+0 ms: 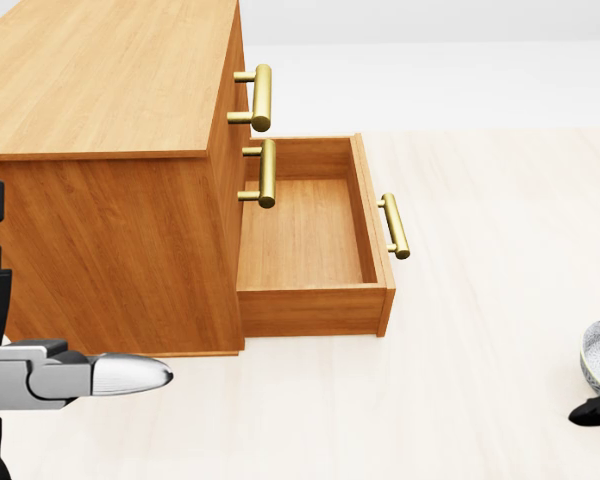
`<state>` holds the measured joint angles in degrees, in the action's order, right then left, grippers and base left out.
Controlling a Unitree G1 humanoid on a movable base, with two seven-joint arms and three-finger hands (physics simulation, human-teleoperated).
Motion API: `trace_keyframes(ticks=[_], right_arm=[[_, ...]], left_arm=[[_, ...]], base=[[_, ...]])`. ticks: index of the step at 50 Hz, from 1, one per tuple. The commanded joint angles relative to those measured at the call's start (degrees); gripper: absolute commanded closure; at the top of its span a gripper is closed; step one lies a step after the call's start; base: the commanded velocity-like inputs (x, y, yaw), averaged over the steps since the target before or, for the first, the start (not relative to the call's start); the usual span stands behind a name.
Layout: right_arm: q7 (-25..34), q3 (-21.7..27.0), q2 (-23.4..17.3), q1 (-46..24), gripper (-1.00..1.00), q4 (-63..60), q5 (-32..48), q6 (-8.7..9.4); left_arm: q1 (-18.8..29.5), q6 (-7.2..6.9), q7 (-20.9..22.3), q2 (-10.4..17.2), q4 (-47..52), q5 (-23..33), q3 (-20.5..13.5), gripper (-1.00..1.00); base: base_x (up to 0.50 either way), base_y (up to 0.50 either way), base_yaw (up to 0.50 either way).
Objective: Put the bowl on top of the cabinet.
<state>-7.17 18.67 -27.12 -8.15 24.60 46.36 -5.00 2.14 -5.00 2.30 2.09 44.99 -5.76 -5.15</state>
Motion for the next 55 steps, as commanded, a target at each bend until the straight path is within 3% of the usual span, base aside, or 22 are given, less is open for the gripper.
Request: trace_keyframes(ticks=[1, 55], right_arm=[[-2.0, -0.7, -1.1, -1.0, -1.00, 3.8, 0.1, 0.00], [-11.6, -5.8, -4.9, -6.0, -1.00, 21.9, -0.6, 0.00]], left_arm=[[0.1, 0.00, 0.0, 0.0, 0.2, -0.1, -0.2, -1.00], [-0.1, 0.00, -0.1, 0.0, 0.3, 0.2, 0.1, -1.00]], base=[[0.00, 0.00, 0.00], [0.00, 0.00, 0.00]])
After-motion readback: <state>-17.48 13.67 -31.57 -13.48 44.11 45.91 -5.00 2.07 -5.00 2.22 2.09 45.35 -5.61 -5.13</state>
